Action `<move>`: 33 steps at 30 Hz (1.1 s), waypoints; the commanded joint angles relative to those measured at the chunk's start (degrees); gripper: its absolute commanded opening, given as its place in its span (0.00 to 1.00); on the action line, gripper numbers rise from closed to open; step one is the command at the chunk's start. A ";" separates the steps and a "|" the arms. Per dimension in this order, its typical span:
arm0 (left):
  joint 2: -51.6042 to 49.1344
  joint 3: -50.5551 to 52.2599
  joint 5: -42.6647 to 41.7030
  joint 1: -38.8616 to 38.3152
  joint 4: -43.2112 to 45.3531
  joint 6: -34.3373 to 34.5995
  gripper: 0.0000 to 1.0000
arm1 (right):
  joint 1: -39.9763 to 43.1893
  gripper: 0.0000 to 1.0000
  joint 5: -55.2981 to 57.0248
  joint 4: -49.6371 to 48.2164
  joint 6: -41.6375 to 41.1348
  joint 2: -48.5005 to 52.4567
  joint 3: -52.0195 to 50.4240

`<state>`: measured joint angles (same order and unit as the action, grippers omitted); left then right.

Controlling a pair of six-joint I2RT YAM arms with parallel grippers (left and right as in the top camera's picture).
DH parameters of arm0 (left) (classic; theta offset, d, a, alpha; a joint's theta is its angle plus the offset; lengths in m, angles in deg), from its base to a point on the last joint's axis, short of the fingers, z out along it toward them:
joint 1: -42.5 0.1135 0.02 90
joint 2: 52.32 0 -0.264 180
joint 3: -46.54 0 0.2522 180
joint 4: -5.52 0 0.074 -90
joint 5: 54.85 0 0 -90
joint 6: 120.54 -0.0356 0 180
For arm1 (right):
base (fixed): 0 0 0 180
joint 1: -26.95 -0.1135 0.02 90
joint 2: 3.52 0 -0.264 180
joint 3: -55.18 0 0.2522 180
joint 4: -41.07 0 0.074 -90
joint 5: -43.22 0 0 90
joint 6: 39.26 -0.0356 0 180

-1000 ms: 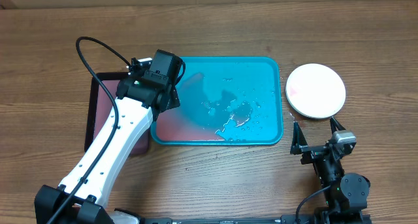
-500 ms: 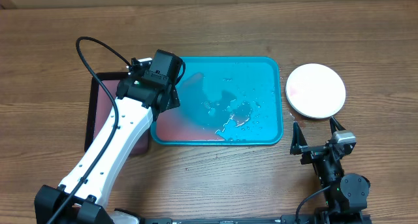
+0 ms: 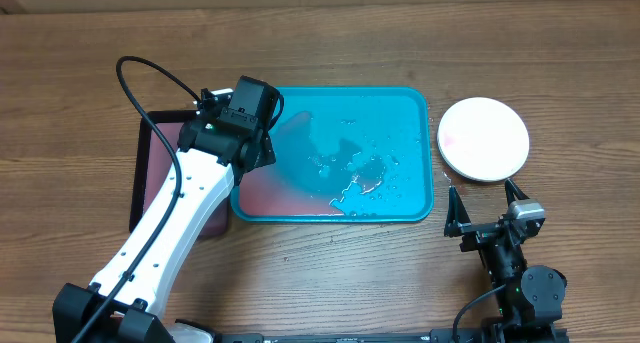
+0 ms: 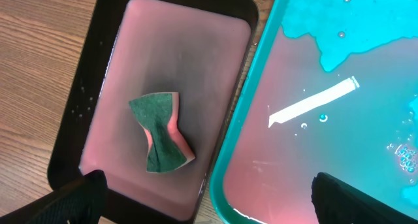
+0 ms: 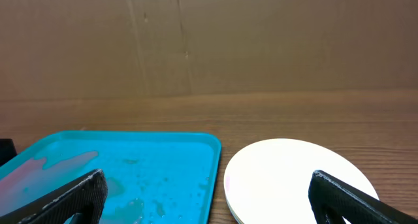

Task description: Clean dirty plates on tray and stack at the side

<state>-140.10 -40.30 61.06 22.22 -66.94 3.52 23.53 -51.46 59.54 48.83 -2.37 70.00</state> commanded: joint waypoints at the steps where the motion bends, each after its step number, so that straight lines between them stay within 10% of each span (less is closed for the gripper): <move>1: 2.95 -0.26 -0.07 0.09 0.17 -0.87 0.99 | -0.37 1.00 -0.33 -0.37 -0.20 -0.72 -0.61; 10: 21.00 2.58 -5.14 3.65 7.17 -4.48 1.00 | -0.37 1.00 -0.33 -0.37 -0.20 -0.72 -0.61; 20: 48.76 31.78 -38.16 10.54 41.51 -44.02 0.99 | -0.37 1.00 -0.33 -0.37 -0.20 -0.72 -0.61; 33: 76.81 62.86 -38.56 17.14 55.06 -44.78 1.00 | -0.35 1.00 -0.33 -0.37 -0.20 -0.72 -0.61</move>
<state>-67.30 19.02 23.95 38.35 -13.21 -39.39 23.48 -51.46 59.54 48.83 -2.42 70.00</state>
